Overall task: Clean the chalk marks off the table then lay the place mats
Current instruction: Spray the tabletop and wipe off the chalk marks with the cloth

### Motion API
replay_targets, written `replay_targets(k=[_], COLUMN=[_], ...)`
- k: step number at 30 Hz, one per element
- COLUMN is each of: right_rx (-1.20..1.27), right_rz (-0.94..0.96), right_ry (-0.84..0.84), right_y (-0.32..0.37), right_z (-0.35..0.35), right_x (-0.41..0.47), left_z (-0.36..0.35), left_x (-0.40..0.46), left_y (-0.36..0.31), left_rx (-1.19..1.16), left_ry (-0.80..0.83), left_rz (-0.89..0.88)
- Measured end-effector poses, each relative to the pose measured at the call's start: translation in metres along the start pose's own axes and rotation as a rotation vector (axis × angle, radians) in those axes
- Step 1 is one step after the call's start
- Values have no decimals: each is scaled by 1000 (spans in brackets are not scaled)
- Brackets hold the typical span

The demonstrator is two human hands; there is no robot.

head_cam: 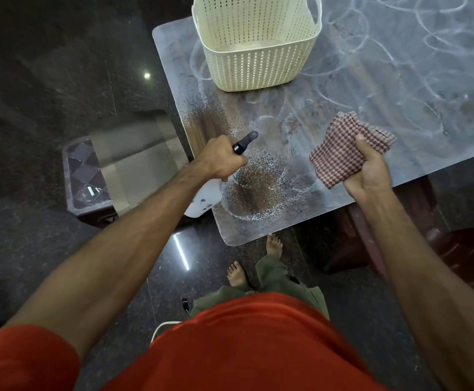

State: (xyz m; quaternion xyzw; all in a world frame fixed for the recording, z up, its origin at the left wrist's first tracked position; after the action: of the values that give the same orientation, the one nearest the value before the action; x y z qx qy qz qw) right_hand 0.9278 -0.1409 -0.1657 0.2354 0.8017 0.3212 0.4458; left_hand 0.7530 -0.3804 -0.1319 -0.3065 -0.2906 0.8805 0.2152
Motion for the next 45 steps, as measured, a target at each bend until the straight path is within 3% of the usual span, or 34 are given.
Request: replay_targets(k=[12,14,18,20,23,25,30,37,42,45], right_rx=[-86,-226,-853,-1125,-1592,-1813,-1785,-2002,-2026,-2034], right_rz=[142,255,644,697,654,730,886,822,903,914], right_ry=[-100,-156,-187,-75,331,441,376,426,703,773], right_y=[24,34,51,27,-54,-88,-61,-111,-167,-159], right_z=[35,39,24,10,1,11,-6,-18,-24,-7], right_x=[6,8,-2,-11,-22,-25,-21,-17,-76,-75], left_z=[-40,-39,-31,-24,-13,-10,-12,-16,-21,-19], left_x=[-13,-19,-35,-46,-61,-70,-92,-104,-108,-114], left_y=[-11,0,30,47,66,74,89,92,81,76], left_rx=[72,62,-70,-183,-315,-346,-418,-499,-511,-546], left_ry=[213,210,163,108,-6,-53,-111,-228,-269,-315], left_rz=[-120,-103,-79,-65,-44,-45,-32,-7,-12,-26])
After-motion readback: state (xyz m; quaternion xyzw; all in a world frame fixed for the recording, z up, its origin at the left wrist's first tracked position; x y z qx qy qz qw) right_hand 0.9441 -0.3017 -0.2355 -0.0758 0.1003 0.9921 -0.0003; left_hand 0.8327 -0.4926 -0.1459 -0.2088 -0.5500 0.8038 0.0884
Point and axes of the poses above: each hand's wrist, its own x-axis towards the middle knuckle, its own z-axis out of the back of the hand, y = z × x, the point moved 9 cm from there along x, towards the middle knuckle, and after that the axes turned 4 degrees about -y, right-handed, at the moved point
